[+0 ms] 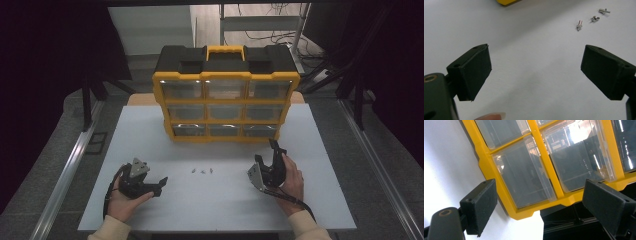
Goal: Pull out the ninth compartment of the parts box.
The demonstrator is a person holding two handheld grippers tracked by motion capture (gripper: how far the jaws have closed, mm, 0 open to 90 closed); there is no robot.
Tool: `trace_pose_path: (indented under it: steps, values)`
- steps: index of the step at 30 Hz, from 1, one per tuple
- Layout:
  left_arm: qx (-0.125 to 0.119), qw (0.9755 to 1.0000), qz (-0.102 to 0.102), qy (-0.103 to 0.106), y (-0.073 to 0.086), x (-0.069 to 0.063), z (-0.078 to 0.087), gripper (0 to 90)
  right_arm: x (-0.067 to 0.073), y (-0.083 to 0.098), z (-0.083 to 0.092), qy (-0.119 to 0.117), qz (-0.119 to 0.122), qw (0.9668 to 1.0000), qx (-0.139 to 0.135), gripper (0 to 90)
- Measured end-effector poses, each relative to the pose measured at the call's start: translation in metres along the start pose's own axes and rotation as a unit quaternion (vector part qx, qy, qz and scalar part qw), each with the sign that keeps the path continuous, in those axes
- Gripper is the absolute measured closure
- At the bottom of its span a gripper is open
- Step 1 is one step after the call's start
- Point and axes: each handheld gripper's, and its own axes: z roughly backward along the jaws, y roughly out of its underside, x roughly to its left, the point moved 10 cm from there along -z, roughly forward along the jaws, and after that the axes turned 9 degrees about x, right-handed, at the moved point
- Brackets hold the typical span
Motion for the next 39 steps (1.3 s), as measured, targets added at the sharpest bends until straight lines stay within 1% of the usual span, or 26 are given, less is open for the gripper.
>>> trace_pose_path:
  steps: [1, 7, 10, 11, 18, 23, 24, 29, 37, 39]
  values:
    - [0.000, 1.0000, 0.000, 0.000, 0.000, 0.000, 0.000, 9.9, 0.000, 0.000, -0.001, 0.001, 0.003, 1.0000, -0.001, 12.8]
    - [0.000, 1.0000, 0.000, 0.000, 0.000, 0.000, 0.000, 9.9, 0.001, -0.001, -0.003, -0.002, 0.001, 1.0000, 0.001, 13.2]
    - [0.000, 1.0000, 0.001, 0.000, 0.000, 0.000, 0.000, 9.9, 0.001, -0.001, -0.004, 0.000, 0.002, 1.0000, 0.001, 13.3]
    - [0.000, 1.0000, 0.001, 0.001, 0.000, 0.000, 0.000, 9.9, 0.001, -0.001, -0.005, -0.001, 0.005, 1.0000, 0.001, 13.3]
    - [0.001, 1.0000, 0.000, 0.001, 0.000, 0.000, 0.000, 9.9, 0.001, -0.001, -0.008, -0.001, 0.002, 1.0000, 0.002, 13.7]
    - [0.001, 1.0000, 0.002, 0.000, 0.001, 0.001, -0.001, 9.9, 0.000, -0.003, -0.010, -0.001, 0.007, 1.0000, 0.000, 13.9]
    - [0.000, 1.0000, 0.002, 0.000, 0.000, 0.001, -0.001, 9.9, 0.001, -0.003, -0.011, 0.001, 0.002, 1.0000, 0.001, 13.9]
    - [0.001, 1.0000, 0.001, 0.000, 0.001, 0.000, -0.001, 9.9, 0.000, -0.003, -0.013, 0.000, 0.005, 1.0000, 0.002, 14.2]
    - [0.001, 1.0000, 0.002, 0.001, 0.001, 0.001, -0.001, 9.9, -0.001, -0.004, -0.016, 0.002, 0.001, 1.0000, 0.003, 14.7]
    - [0.002, 1.0000, 0.001, 0.001, 0.001, 0.001, -0.001, 9.9, -0.002, -0.004, -0.017, 0.005, 0.000, 1.0000, 0.001, 14.9]
